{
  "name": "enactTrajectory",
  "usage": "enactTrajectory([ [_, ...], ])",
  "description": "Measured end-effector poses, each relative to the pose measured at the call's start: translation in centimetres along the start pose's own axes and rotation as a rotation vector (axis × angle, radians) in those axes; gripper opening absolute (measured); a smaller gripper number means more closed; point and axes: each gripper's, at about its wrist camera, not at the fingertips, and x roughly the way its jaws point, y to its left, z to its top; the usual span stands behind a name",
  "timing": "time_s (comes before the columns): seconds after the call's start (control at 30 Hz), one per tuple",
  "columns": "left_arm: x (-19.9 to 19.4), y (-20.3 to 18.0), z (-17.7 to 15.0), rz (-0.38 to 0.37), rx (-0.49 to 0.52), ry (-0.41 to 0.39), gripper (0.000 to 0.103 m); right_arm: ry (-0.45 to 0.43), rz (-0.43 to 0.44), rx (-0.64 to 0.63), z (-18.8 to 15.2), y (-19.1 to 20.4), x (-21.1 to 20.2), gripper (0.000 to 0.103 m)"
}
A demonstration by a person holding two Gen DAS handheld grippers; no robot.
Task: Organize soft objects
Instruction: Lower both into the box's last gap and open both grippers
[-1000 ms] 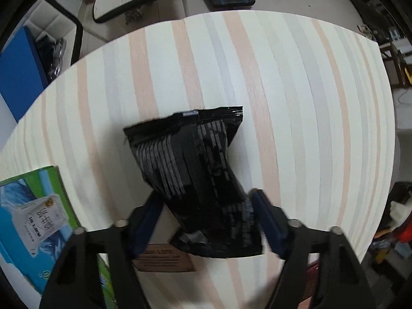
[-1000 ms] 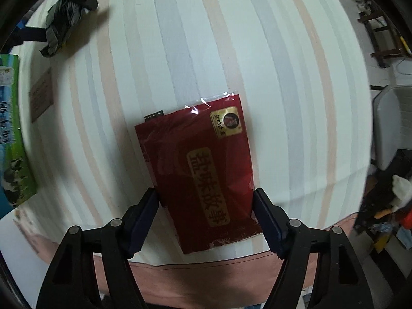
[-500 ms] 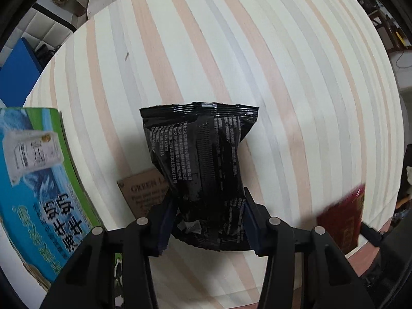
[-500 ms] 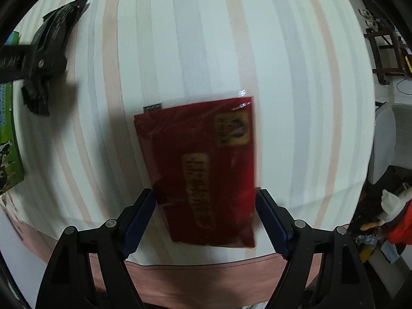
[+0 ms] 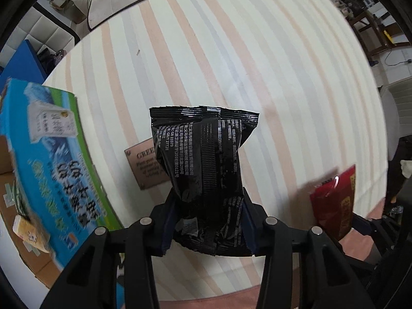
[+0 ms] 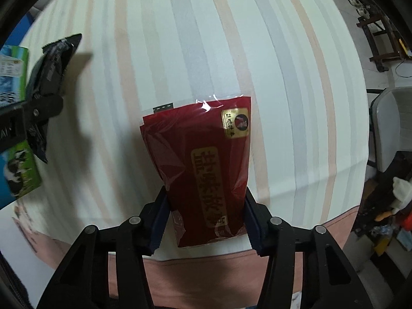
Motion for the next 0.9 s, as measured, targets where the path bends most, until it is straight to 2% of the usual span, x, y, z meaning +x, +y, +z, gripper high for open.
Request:
enactTrajectory([
  [0.13, -2.9, 0.8, -1.4, -0.045, -0.009, -0.055, 0.041, -0.028, 0.062, 0.008, -1.7, -1.2, -3.8, 0.055],
  [0.37, -10.7, 4.2, -5.8, -0.119, -0.043, -0.19, 0.041, -0.139, 0.173, -0.044, -4.6, 1.0, -12.5, 0.055],
  [0.53, -14.9, 10.5, -9.1, -0.125, -0.1, -0.261, 0.041, -0.228, 0.246, -0.113, -5.8, 5.2, -19.1, 0.055],
  [0.63, -16.0, 14.3, -11.0, -0.121, -0.146, -0.266, 0.041, -0.263, 0.294, -0.163, -6.5, 8.4, -22.3, 0.055],
  [0.73, -15.8, 19.1, -12.3, -0.108, -0.218, -0.235, 0.041, -0.274, 0.328, -0.21, -7.2, 12.8, -24.2, 0.055],
  [0.8, -15.0, 21.7, -12.8, -0.114, -0.255, -0.198, 0.041, -0.268, 0.349, -0.227, -7.2, 15.9, -24.6, 0.055],
  [0.9, -11.5, 25.2, -12.6, -0.147, -0.31, -0.096, 0.041, -0.248, 0.361, -0.228, -6.8, 20.7, -23.2, 0.055],
])
